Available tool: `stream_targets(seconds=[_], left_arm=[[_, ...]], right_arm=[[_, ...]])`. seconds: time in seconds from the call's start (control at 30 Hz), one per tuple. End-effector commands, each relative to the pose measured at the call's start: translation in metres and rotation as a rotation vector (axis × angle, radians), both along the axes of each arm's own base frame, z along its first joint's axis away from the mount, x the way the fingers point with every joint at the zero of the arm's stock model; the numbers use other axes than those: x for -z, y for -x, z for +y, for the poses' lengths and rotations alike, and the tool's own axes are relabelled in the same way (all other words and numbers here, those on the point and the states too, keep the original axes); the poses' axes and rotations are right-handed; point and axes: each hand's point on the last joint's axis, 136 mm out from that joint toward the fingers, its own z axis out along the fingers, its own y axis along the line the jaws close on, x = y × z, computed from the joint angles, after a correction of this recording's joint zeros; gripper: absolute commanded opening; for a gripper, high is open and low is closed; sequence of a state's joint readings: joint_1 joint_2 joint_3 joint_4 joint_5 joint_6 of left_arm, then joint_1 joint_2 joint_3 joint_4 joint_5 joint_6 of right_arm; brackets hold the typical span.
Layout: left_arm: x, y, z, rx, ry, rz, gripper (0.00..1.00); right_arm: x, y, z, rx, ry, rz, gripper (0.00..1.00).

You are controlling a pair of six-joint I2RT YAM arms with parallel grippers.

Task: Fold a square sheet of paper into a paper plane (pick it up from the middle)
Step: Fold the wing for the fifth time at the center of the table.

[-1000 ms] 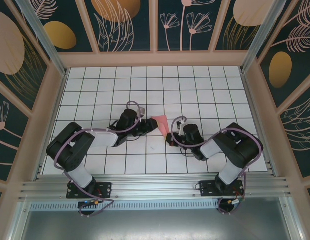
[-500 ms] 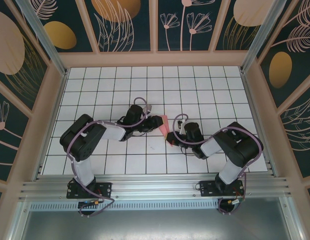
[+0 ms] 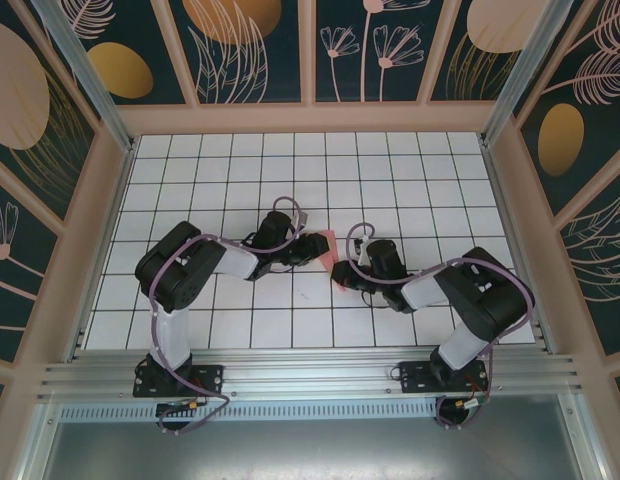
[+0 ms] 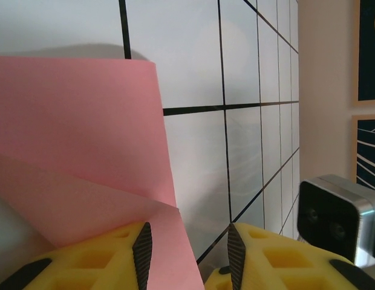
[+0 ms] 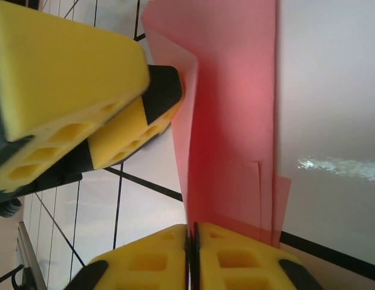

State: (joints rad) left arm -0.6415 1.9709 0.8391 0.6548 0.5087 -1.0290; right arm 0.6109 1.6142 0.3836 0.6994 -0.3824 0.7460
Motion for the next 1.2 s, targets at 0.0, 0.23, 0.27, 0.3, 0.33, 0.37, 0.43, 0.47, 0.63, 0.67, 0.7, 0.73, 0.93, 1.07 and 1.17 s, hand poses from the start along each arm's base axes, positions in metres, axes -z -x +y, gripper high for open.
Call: stream_targets(seconds=[0.0,0.23,0.27,0.3,0.33,0.37,0.43,0.47,0.63,0.67,0.7,0.73,0.93,1.07,1.17], left_arm=[[0.001,-0.006,-0.002,0.013,-0.005,-0.037,0.4],[0.005,-0.004,-0.001,0.016,-0.022,-0.038,0.39],[0.005,-0.004,-0.001,0.016,-0.021,-0.038,0.4],[0.005,-0.004,-0.001,0.019,-0.02,-0.038,0.39],[0.003,-0.004,-0.001,0.019,-0.017,-0.042,0.39],[0.003,-0.004,-0.002,0.022,-0.015,-0.042,0.39],[0.003,-0.005,-0.002,0.023,-0.015,-0.042,0.39],[0.002,-0.005,-0.002,0.023,-0.014,-0.043,0.39],[0.001,-0.004,-0.003,0.03,-0.01,-0.044,0.39],[0.001,-0.003,-0.003,0.031,-0.01,-0.044,0.39],[0.001,-0.003,-0.003,0.031,-0.009,-0.041,0.39],[0.001,-0.003,-0.004,0.032,-0.008,-0.043,0.39],[-0.003,-0.005,-0.005,0.033,0.003,-0.044,0.39],[-0.012,-0.005,-0.006,0.036,0.016,-0.057,0.39],[-0.027,-0.005,-0.006,0.037,0.035,-0.085,0.4]], right_arm=[[-0.006,-0.003,0.002,-0.017,0.066,-0.026,0.22],[-0.005,-0.006,0.003,-0.016,0.246,-0.054,0.26],[-0.004,-0.008,0.002,-0.008,0.274,-0.06,0.26],[-0.003,-0.008,0.0,-0.003,0.3,-0.063,0.27],[-0.002,-0.009,-0.001,0.001,0.32,-0.064,0.27],[0.0,-0.01,-0.003,0.007,0.336,-0.059,0.27],[0.003,-0.012,-0.004,0.006,0.362,-0.057,0.28],[0.004,-0.012,-0.004,0.006,0.376,-0.059,0.28],[0.006,-0.017,0.001,-0.016,0.442,-0.078,0.29],[0.008,-0.017,0.002,-0.026,0.447,-0.077,0.29],[0.009,-0.017,0.003,-0.032,0.454,-0.076,0.29],[0.011,-0.016,0.005,-0.04,0.458,-0.074,0.29],[0.018,-0.018,0.004,-0.037,0.479,-0.065,0.24],[0.015,-0.016,0.006,-0.031,0.439,-0.069,0.14],[0.012,-0.013,0.006,-0.029,0.38,-0.062,0.07]])
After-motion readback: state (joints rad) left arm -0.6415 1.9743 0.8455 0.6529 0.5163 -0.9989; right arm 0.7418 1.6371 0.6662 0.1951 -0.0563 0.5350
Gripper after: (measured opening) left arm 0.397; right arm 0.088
